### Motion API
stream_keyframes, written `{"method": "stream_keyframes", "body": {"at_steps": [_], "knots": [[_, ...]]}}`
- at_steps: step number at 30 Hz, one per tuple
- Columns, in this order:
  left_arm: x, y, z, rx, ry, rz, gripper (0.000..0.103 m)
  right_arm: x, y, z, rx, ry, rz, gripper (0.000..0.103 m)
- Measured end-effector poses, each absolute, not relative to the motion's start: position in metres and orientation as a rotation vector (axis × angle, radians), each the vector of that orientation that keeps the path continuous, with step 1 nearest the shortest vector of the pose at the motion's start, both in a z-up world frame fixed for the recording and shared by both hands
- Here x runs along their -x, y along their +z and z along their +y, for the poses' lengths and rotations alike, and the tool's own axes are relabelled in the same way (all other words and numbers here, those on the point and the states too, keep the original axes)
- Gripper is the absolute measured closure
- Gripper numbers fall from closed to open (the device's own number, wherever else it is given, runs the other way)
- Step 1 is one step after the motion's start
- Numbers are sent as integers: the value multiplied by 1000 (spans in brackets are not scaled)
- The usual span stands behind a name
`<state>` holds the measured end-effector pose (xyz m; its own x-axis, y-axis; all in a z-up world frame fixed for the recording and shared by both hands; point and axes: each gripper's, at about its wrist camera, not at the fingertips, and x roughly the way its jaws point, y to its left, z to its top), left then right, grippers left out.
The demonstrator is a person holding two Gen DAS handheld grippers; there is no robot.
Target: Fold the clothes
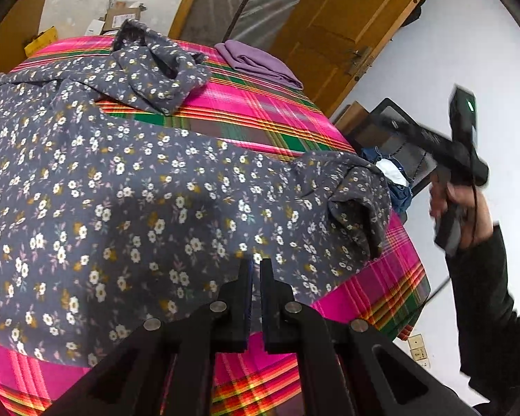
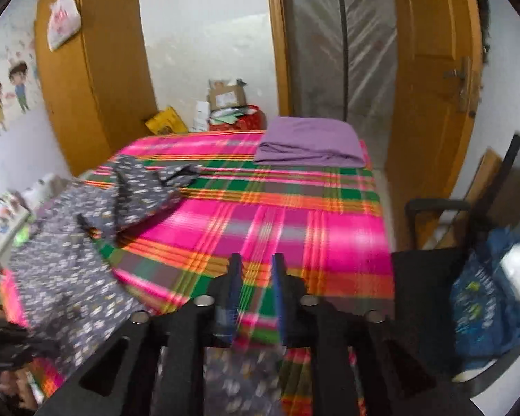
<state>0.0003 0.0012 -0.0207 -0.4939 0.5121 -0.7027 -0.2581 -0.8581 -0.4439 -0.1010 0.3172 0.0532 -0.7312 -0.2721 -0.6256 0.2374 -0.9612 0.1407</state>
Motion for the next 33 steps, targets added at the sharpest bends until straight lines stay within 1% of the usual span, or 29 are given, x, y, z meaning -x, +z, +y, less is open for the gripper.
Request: {"method": "stream_keyframes", "body": {"at_steps": [1,2,7,9,11,17,20,26,27,28,29,33], "knots": [[0,-20,3,1239,2345,-388,100,89,48,326,-995,-2694,-116,70],[0,-19,5,1239,2338,-386,100,76,42,335,-1013,-2700,-168,68],[4,-17,17,1226,2325,-367,100,12,1,375,-1151,-2690,-487,68],[5,-16,21,1217,2341,-353,100,-3,-14,375,-1193,-2650,-569,68],[5,-15,25,1210,2354,-341,100,-12,-23,371,-1218,-2601,-617,68],[2,-14,31,1217,2420,-277,100,-1,-28,353,-1201,-2545,-616,68],[0,-13,30,1218,2461,-249,100,12,-32,347,-1205,-2517,-645,68],[-1,-15,31,1222,2476,-231,100,29,-35,350,-1151,-2466,-796,66],[-1,-15,31,1223,2476,-229,100,31,-35,349,-1140,-2458,-808,69],[-1,-15,31,1223,2475,-232,100,33,-34,348,-1131,-2463,-805,82],[-1,-16,30,1223,2475,-234,100,35,-33,347,-1123,-2471,-797,90],[1,-17,26,1227,2482,-250,100,42,-14,340,-1037,-2474,-752,93]]}}
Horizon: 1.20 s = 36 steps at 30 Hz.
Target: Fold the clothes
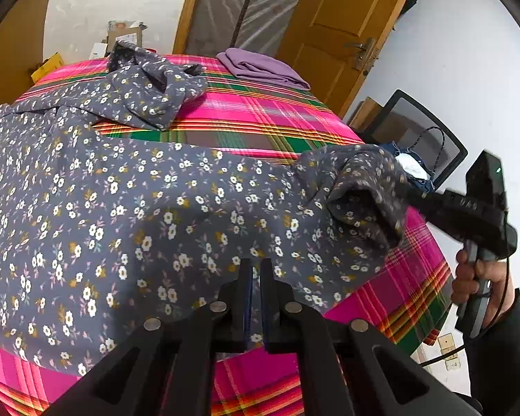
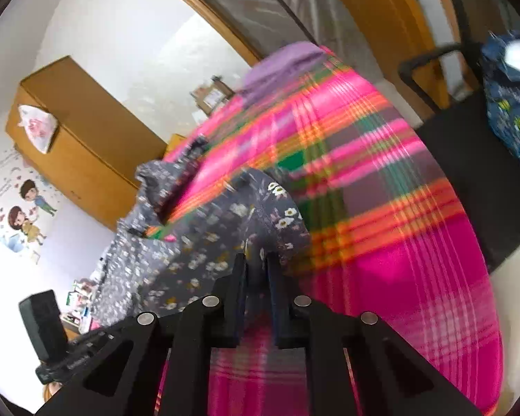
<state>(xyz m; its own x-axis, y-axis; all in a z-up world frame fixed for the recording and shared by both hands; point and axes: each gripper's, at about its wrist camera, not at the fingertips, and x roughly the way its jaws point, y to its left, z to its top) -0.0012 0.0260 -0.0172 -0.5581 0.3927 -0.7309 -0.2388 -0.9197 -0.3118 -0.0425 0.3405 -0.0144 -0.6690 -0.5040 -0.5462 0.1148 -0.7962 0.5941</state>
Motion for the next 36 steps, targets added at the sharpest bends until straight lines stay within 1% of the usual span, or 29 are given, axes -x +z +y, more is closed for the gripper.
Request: {"method": "stream_keyframes", "body": {"at_steps": [4,10,14,16,18,21,22,23,26,30,36], "knots": [[3,-19,21,1233,2485,-275,100,61,13,316,-964,-2458,-639,95],[2,-18,13,1224,2493,-305,100,104,44,248,-885,-2370,-471,97],[2,-16,7,1220,2506,-318,100,123,43,204,-921,-2257,-379,92],[1,-15,4,1216,2513,-328,100,125,38,191,-966,-2216,-355,87],[-1,-15,0,1209,2517,-340,100,114,41,204,-933,-2248,-378,85],[-2,-15,-3,1206,2513,-356,100,87,47,256,-889,-2370,-469,75],[-1,-16,-3,1207,2508,-358,100,79,46,271,-896,-2425,-478,71],[-1,-17,-2,1207,2501,-359,100,71,42,289,-925,-2492,-480,69],[-1,-18,4,1201,2477,-347,100,50,20,327,-1039,-2595,-507,68],[-1,-19,11,1204,2458,-331,100,37,-10,343,-1167,-2619,-534,68],[-4,-18,12,1206,2466,-330,100,42,-22,339,-1226,-2624,-472,68]]}}
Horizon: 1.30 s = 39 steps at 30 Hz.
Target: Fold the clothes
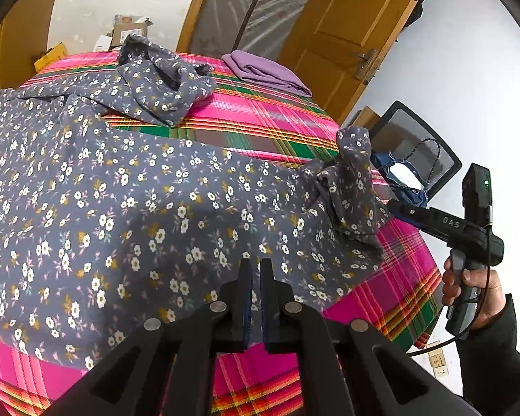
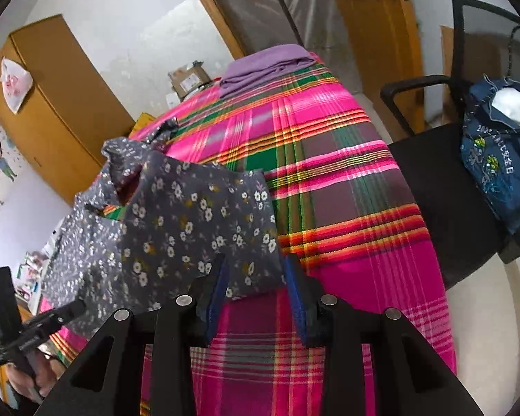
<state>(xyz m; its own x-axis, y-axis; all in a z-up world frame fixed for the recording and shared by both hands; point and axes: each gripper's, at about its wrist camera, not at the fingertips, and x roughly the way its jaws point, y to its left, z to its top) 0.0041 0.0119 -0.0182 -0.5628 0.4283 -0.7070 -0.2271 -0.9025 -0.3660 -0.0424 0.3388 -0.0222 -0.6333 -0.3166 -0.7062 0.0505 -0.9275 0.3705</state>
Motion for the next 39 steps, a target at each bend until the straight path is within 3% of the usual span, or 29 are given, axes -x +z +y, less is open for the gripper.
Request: {"method": "stream_keyframes", "body": {"at_steps": [4,6,8,21,30,39], "knots": [[-4,-18,13,1208,2468,-328,100,46,-23,328,-1243,-2621,-393,66],[-3,-18,14,1209,2467,-326,100,47,-24,321,-1238,-2623,-334,76],[-3,-18,15,1211,2465,-325,100,47,-23,316,-1227,-2619,-294,94],[-2,-18,21,1194,2419,-328,100,-33,31,417,-1100,-2965,-391,96],[-4,-20,33,1192,2366,-296,100,-76,17,497,-1187,-3137,-632,95],[-2,-23,36,1218,2358,-279,100,-44,51,520,-1084,-3195,-557,96]]}}
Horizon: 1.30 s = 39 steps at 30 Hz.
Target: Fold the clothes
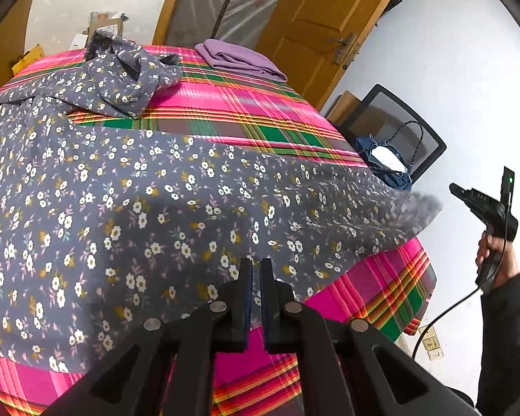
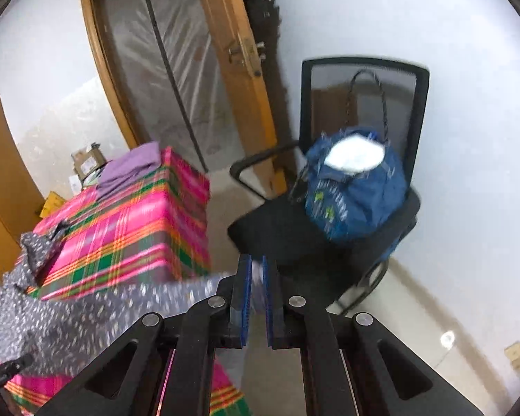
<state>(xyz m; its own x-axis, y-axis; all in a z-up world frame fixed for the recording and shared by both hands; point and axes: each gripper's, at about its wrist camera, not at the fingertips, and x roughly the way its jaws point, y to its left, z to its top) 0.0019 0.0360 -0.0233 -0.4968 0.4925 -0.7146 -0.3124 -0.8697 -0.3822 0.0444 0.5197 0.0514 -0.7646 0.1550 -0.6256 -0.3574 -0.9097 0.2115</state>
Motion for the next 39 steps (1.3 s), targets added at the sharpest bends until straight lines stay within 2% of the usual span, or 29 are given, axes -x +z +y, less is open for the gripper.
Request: {"method": "stream_keyframes", "body": {"at_steps": [6,9,11,14,16,20,23,26,33,34,35,36,37,38,39], "knots": [[-1,-25,51,1224,2310,-224,100,-48,8,515,1082,2676,585,88],[-4,-24,65,1207,2268,-154,99,-48,-6,483,1158,2771,608,76],[-7,-23,74,1191,2246,-110,94,-47,-5,456,1192,2869,559,70],[-14,-21,85,1150,2206,-52,83,-46,3,402,1255,3071,370,67],[-19,-20,94,1128,2182,-8,79,-47,7,360,1295,3190,124,67],[-25,-24,104,1115,2180,78,79,-52,2,313,1346,3298,-243,67],[-28,-25,106,1092,2199,133,79,-55,-6,298,1379,3305,-400,67],[-29,-25,109,1077,2223,183,79,-53,-11,293,1382,3292,-460,67],[-31,-25,107,1058,2299,284,79,-48,-19,285,1402,3274,-578,67],[-32,-26,108,1051,2300,299,79,-46,-19,285,1403,3268,-587,69],[-33,-27,109,1033,2304,318,79,-45,-20,285,1407,3267,-588,78],[-34,-27,110,1018,2306,338,79,-45,-20,285,1402,3268,-587,83],[-34,-28,111,1012,2312,349,82,-45,-19,285,1394,3269,-586,92],[-34,-27,111,1006,2316,357,96,-45,-18,286,1387,3272,-582,96],[-33,-27,109,1010,2310,346,101,-46,-17,287,1377,3278,-579,96]]}}
